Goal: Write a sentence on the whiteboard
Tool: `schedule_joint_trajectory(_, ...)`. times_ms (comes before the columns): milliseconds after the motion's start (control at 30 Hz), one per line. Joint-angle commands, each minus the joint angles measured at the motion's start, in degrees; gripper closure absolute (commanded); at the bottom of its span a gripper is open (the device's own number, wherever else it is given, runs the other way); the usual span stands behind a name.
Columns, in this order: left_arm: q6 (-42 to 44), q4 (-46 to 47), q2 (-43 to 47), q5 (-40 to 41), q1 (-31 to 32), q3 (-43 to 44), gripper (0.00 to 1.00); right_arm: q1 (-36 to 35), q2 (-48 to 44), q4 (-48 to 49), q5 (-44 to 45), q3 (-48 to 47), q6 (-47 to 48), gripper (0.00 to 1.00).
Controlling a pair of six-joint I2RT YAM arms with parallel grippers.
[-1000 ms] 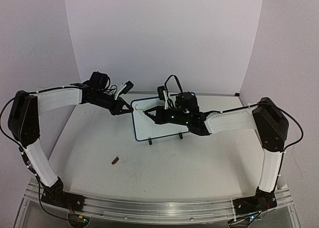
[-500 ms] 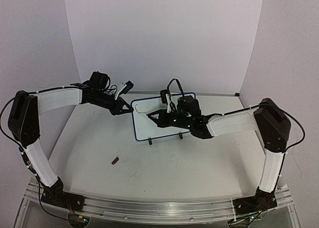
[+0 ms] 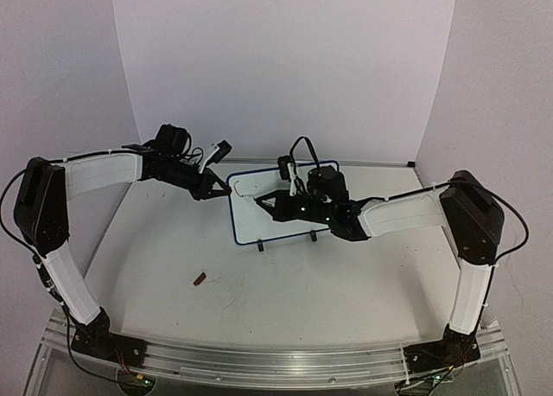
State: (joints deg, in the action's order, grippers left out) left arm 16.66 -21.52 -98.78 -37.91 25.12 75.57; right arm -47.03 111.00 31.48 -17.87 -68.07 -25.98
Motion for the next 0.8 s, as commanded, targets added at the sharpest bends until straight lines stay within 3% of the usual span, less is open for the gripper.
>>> schedule_joint_trajectory(0, 1.4, -0.4, -1.0, 0.0, 0.7, 0.8, 1.0, 0.6, 1.5, 0.8, 0.8, -0.8, -0.1, 1.0)
schedule_joint_trajectory(767, 1.3, -0.4, -1.4, 0.2, 0.8, 0.9, 1.0, -0.7, 1.1, 1.6, -3.8, -4.1, -0.1, 1.0)
